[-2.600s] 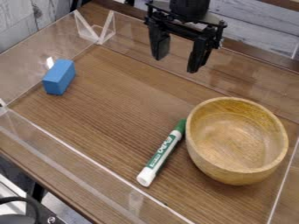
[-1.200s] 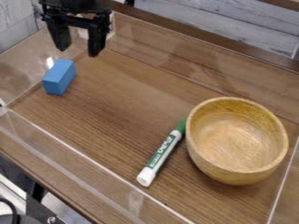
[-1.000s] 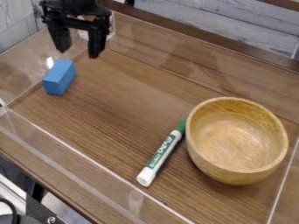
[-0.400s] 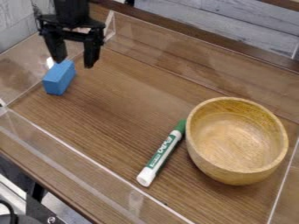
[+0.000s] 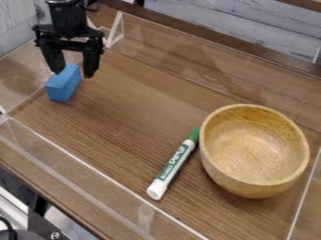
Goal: Put the blue block in the brown bowl
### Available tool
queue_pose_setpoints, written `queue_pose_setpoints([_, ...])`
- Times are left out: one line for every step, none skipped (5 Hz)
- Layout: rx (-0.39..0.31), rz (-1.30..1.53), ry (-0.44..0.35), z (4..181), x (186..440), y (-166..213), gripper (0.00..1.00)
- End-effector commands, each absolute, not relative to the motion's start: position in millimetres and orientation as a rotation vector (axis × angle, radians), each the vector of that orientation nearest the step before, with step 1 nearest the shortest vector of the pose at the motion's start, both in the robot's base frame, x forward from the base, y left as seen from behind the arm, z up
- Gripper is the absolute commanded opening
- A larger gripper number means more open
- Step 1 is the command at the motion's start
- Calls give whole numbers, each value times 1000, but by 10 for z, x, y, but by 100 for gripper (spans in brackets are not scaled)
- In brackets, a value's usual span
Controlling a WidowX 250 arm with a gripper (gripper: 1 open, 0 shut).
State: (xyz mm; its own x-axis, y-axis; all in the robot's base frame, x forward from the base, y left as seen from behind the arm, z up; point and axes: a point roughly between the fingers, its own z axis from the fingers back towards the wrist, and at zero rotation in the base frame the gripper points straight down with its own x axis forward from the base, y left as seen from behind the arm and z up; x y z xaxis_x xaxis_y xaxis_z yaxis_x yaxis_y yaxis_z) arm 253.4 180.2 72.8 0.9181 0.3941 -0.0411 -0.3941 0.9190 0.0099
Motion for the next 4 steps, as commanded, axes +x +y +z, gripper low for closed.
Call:
queue_pose_setpoints([28,419,-15,844,2624,1941,100])
queue_pose_setpoints([26,422,-16,787,2654,2003,100])
queue_pose_setpoints([23,423,-16,743,2686,2059,100])
queue_pose_setpoints([18,425,-12,711,2712,2096,100])
